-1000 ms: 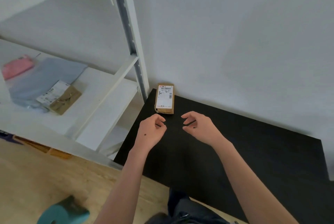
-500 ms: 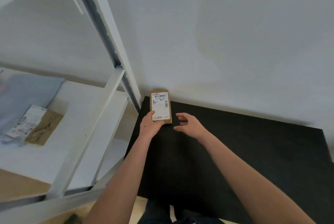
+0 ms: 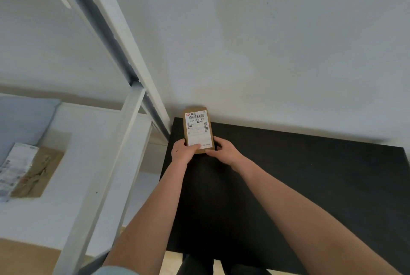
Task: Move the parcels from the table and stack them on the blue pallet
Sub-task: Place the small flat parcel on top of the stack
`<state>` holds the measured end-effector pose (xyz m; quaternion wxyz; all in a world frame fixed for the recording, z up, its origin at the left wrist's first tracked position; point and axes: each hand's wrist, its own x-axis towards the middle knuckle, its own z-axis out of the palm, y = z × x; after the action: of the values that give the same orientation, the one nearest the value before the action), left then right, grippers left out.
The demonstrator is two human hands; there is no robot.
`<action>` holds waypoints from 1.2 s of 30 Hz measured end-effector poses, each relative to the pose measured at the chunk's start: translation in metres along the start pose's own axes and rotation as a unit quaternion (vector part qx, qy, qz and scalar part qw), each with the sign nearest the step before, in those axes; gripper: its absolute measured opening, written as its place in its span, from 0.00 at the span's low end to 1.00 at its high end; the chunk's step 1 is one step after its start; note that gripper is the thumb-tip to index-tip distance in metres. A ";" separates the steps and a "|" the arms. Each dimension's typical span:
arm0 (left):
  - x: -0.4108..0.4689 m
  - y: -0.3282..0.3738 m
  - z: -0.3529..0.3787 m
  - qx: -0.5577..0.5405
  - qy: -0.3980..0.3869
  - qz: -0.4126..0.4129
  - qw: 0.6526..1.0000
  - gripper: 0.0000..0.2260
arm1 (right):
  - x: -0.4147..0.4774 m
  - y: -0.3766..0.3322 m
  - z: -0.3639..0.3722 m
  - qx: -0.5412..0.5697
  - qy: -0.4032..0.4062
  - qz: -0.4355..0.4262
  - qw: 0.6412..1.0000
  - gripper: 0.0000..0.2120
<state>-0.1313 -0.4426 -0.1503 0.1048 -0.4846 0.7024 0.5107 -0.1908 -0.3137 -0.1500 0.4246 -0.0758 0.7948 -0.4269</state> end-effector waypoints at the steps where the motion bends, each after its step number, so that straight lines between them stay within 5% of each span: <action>1: 0.001 0.000 -0.001 -0.013 0.002 0.002 1.000 0.23 | 0.000 0.000 0.000 0.002 -0.003 -0.006 1.000 0.28; 12: -0.022 -0.003 -0.007 -0.225 0.001 -0.016 0.974 0.18 | -0.026 -0.005 -0.005 0.156 0.118 0.030 0.980 0.20; 21: -0.066 0.011 -0.021 -0.282 -0.045 0.085 0.955 0.22 | -0.070 -0.015 -0.028 0.258 0.145 -0.036 0.954 0.11; 36: -0.151 0.030 -0.026 -0.241 -0.143 0.270 0.921 0.22 | -0.185 -0.024 -0.062 0.261 0.161 -0.163 0.938 0.30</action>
<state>-0.0694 -0.3772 -0.0232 -0.0576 -0.2096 0.6399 0.7371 -0.1265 -0.2014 -0.0021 0.2206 -0.0212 0.6900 -0.6890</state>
